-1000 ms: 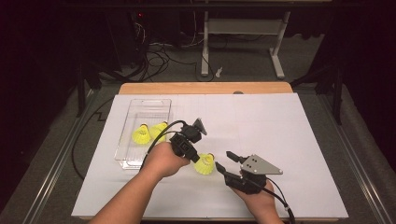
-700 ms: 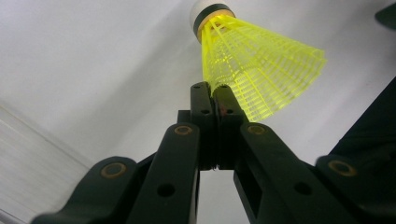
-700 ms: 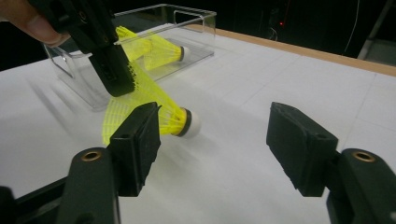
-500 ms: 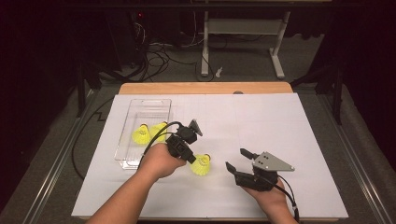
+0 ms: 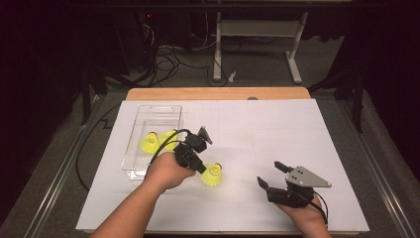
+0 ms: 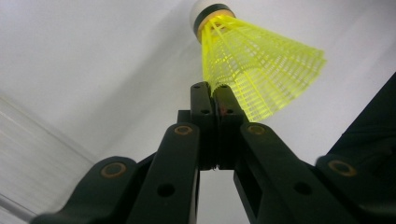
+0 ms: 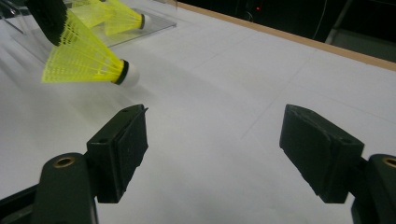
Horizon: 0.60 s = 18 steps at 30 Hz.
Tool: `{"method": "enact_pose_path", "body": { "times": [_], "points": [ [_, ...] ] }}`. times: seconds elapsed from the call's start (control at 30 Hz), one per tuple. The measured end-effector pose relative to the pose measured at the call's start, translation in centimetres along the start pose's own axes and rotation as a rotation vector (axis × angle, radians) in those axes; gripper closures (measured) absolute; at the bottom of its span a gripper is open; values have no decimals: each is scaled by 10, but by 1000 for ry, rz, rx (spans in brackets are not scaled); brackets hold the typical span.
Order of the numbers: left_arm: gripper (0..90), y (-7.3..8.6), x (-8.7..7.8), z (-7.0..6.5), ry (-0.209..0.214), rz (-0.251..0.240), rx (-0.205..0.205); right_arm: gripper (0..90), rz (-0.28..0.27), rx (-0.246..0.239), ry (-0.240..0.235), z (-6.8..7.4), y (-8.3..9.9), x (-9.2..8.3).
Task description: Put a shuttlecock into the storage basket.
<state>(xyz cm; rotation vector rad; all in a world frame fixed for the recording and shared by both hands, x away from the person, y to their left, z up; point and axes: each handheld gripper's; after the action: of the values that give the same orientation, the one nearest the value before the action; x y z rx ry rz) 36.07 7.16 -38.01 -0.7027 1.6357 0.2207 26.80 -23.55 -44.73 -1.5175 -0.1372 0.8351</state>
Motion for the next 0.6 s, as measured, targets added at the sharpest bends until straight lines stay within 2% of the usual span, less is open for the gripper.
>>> {"method": "enact_pose_path", "body": {
  "times": [0.37, 0.6],
  "points": [
    [893, 9, -2, 5, 13, -16, -13, 194, -51, 57, 33, -23, 10, -21],
    [893, 15, -3, 6, 15, -25, -19, 155, -68, 47, 24, -24, 16, -30]
  ]
}}
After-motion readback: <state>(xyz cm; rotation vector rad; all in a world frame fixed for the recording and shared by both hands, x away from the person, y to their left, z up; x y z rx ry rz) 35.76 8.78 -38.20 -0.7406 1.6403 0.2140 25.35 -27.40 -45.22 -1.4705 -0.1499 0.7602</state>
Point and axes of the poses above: each handheld gripper's, and its own axes: x roughly forward along the jaws, y roughly out of its underside, z roughly to its left, and after that the axes turned 11 degrees about x, right-handed
